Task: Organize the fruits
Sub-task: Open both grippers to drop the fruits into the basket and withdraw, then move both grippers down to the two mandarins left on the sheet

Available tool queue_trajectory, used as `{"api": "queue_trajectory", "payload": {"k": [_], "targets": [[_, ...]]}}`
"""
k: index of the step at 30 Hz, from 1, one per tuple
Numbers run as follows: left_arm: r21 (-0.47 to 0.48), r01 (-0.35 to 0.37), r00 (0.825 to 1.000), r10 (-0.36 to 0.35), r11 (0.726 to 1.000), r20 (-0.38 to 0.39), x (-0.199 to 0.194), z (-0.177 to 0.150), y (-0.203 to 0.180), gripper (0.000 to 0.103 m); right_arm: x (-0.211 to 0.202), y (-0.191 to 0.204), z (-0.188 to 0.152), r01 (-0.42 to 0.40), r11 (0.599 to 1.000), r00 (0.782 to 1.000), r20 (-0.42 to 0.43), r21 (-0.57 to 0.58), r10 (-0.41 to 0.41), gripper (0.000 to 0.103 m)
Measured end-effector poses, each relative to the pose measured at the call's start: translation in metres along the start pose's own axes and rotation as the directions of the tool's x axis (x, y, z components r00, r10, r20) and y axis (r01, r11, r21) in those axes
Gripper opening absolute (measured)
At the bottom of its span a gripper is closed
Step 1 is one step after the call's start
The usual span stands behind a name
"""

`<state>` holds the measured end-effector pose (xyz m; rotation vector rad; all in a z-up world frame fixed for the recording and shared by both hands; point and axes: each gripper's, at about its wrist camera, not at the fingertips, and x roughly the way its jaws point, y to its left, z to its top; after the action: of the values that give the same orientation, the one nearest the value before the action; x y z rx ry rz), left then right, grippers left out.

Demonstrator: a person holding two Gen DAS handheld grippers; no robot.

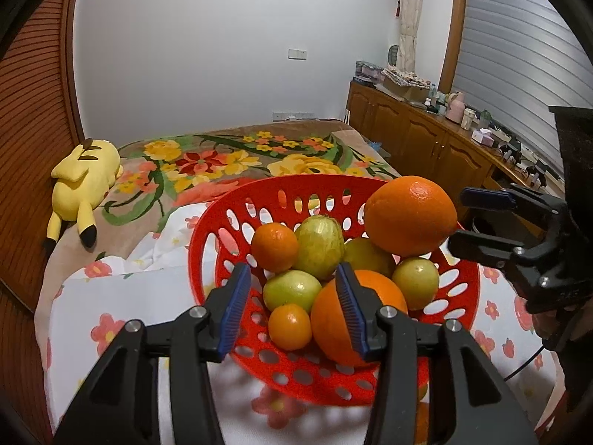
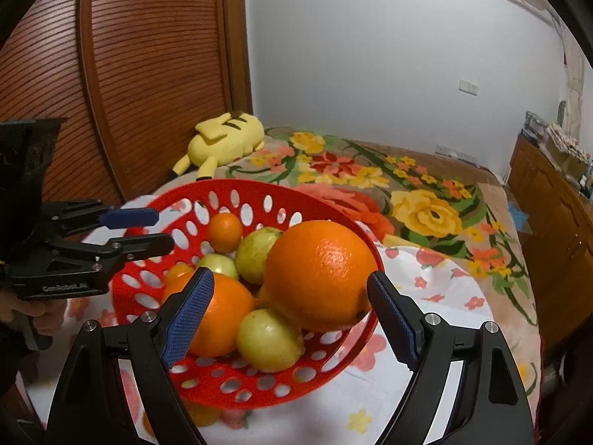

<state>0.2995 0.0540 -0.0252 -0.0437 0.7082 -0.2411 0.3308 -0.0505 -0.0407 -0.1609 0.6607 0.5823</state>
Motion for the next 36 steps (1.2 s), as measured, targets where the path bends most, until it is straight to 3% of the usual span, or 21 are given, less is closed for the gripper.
{"api": "queue_trajectory", "payload": {"k": [15,36], "targets": [[0.002,-0.026,0.999,0.026,1.000,0.031,-0.047,-0.035,-0.016,0.058,-0.061,0.025,-0.036,-0.005,1.000,0.998,0.070,0.029,0.003,0.087],[0.034,0.014,0.999,-0.013,0.999,-0.032,-0.044,-0.089,-0.053,0.064,-0.089,0.026,-0.098,0.025,0.994,0.998,0.059,0.102,-0.031,0.087]]}}
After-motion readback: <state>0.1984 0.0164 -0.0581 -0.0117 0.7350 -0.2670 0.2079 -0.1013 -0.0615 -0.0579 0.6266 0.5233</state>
